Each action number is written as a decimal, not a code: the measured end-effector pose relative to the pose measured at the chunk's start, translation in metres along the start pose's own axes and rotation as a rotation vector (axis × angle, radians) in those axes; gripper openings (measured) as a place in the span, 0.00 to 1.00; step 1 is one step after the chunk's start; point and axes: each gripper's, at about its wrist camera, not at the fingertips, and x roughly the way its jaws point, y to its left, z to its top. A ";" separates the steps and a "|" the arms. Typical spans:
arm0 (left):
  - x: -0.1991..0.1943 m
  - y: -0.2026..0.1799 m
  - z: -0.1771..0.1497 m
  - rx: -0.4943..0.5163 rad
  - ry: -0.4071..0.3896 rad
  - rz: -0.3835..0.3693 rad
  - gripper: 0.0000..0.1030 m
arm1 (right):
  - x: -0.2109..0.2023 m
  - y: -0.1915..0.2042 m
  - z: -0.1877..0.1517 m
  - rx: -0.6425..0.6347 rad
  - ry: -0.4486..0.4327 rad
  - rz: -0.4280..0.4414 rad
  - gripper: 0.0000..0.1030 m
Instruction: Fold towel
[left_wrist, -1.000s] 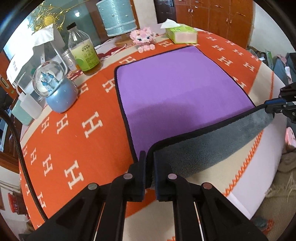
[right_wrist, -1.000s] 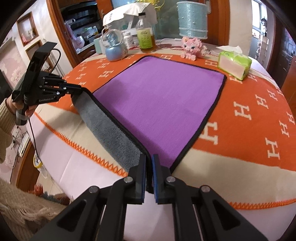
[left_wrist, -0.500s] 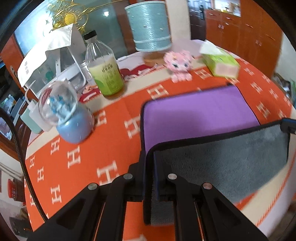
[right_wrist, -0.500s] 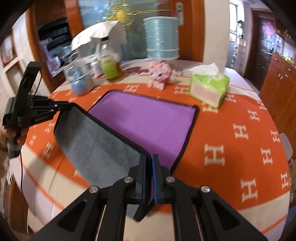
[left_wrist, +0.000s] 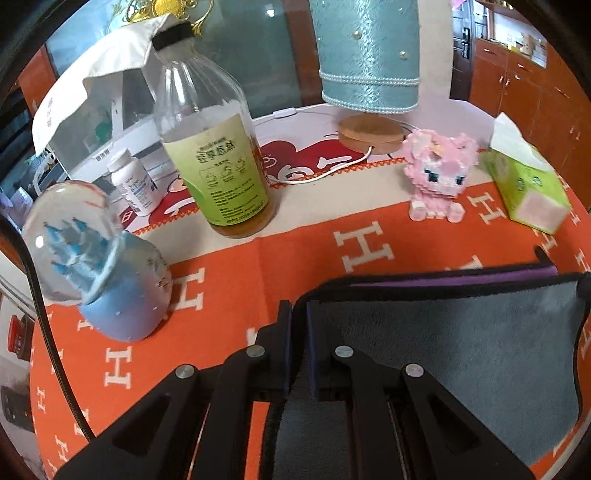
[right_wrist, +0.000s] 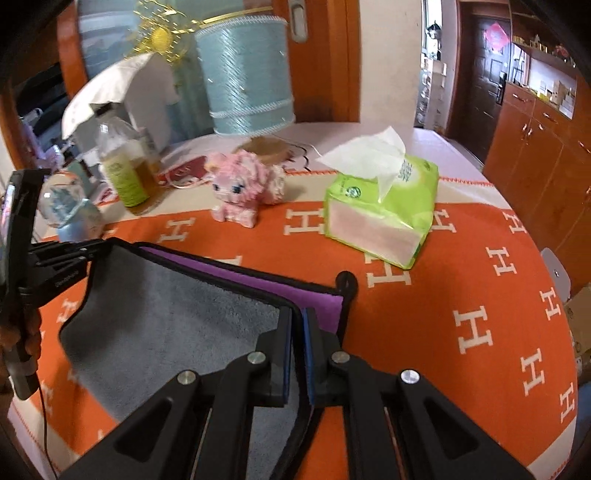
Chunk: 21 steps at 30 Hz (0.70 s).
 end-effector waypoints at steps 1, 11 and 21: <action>0.003 -0.001 -0.001 -0.004 0.001 0.002 0.05 | 0.006 -0.001 0.000 0.001 0.007 -0.012 0.06; 0.024 0.003 -0.002 -0.112 0.050 -0.005 0.48 | 0.020 -0.001 0.006 -0.022 -0.004 -0.128 0.24; -0.018 0.019 -0.001 -0.194 -0.001 -0.005 0.85 | -0.016 0.015 0.015 -0.049 -0.061 -0.121 0.42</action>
